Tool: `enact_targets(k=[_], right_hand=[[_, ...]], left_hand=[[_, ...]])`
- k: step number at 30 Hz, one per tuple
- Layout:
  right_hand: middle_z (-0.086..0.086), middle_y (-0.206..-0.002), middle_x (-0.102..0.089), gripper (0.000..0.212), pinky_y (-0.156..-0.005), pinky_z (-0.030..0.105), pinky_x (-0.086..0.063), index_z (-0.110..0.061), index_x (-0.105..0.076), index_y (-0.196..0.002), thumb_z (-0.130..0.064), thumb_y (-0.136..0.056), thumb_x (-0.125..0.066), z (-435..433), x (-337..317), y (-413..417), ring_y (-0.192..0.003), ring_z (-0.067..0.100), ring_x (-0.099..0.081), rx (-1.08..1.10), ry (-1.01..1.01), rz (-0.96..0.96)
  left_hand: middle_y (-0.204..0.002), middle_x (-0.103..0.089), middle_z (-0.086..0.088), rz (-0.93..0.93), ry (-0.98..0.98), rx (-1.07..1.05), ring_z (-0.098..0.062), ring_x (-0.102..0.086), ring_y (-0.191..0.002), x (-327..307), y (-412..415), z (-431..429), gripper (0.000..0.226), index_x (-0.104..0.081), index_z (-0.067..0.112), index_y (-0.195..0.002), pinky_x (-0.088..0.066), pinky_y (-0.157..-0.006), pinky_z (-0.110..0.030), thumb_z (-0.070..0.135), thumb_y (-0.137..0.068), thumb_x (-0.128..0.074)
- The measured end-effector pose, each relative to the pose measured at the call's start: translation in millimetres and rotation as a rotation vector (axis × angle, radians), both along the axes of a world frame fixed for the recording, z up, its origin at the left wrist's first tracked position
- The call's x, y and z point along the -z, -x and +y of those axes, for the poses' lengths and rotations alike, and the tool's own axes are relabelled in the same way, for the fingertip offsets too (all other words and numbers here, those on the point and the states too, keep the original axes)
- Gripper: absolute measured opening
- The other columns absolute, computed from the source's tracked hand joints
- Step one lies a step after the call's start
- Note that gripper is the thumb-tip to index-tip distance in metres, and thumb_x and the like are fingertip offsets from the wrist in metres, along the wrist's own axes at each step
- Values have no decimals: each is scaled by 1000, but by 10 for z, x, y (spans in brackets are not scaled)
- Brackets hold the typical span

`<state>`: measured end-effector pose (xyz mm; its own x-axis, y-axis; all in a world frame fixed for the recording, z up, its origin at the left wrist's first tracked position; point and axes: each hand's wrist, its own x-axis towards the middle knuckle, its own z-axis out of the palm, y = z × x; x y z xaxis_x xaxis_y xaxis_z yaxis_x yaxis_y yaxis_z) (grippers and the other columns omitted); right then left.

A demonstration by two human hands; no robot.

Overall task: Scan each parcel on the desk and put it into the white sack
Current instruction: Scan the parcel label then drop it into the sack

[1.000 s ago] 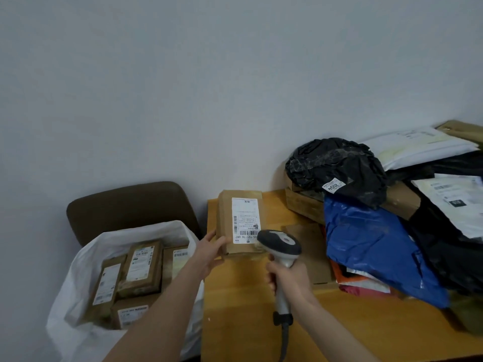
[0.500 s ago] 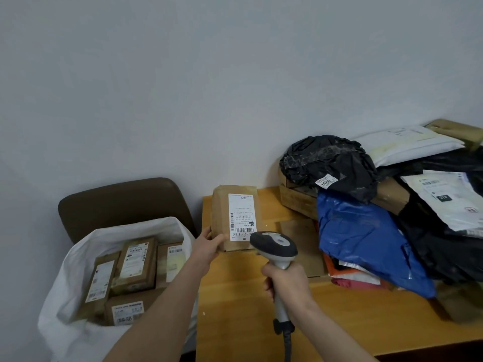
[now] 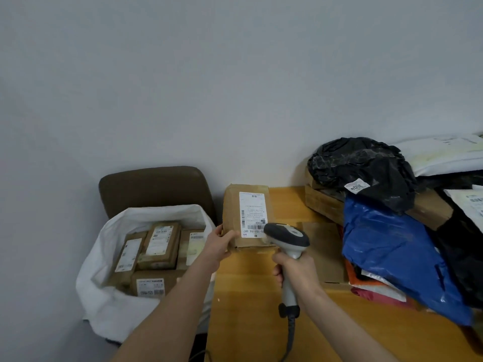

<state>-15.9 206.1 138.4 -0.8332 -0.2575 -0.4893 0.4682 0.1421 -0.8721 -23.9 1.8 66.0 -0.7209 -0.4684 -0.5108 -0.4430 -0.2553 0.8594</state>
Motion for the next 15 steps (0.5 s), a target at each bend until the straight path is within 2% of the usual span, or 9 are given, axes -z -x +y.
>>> enact_targets(k=[2, 6, 8, 10, 12, 15], right_hand=[[8, -55, -60, 8, -52, 30, -44, -4, -63, -76, -3, -84, -63, -132, 16, 41, -49, 18, -51, -58, 14, 5], [7, -58, -59, 9, -51, 29, -45, -6, -62, -77, -2, -85, -63, -501, 83, 55, -50, 16, -52, -197, 23, 7], [9, -58, -59, 12, -55, 32, -46, -6, -62, -71, 0, -82, -64, -736, 126, 10, -52, 19, -53, -255, 10, 3], [10, -58, -59, 17, -57, 33, -45, -7, -60, -66, 1, -80, -63, -1004, 174, -57, -51, 20, -52, -296, -1, -8], [8, -56, -59, 20, -52, 30, -43, -7, -59, -65, 1, -83, -62, -1312, 220, -123, -48, 18, -50, -330, -1, -29], [4, -52, -58, 19, -48, 24, -42, -8, -59, -68, 0, -85, -62, -1869, 331, -213, -45, 14, -51, -372, -25, -32]], left_hand=[[-121, -59, -7, -19, 16, -51, -21, -59, -99, -36, -161, -58, 56, -42, 19, -138, -52, -75, -33, 18, -87, -65], [-100, -62, -1, -56, 27, -164, -19, -60, -91, -46, -622, -242, 44, -47, 20, -126, -52, -81, -36, 17, -86, -66], [-103, -62, -1, -63, 46, -215, -18, -60, -92, -37, -852, -415, 48, -47, 18, -128, -54, -74, -34, 18, -85, -68], [-112, -61, -4, -82, 68, -262, -19, -60, -93, -16, -1052, -647, 55, -46, 14, -133, -55, -75, -35, 19, -83, -69], [-117, -60, -7, -100, 82, -307, -20, -61, -94, 31, -1225, -899, 59, -44, 14, -136, -55, -79, -37, 18, -83, -70], [-118, -61, -8, -109, 85, -346, -19, -62, -94, 114, -1421, -1348, 63, -42, 15, -140, -55, -74, -33, 19, -83, -70]])
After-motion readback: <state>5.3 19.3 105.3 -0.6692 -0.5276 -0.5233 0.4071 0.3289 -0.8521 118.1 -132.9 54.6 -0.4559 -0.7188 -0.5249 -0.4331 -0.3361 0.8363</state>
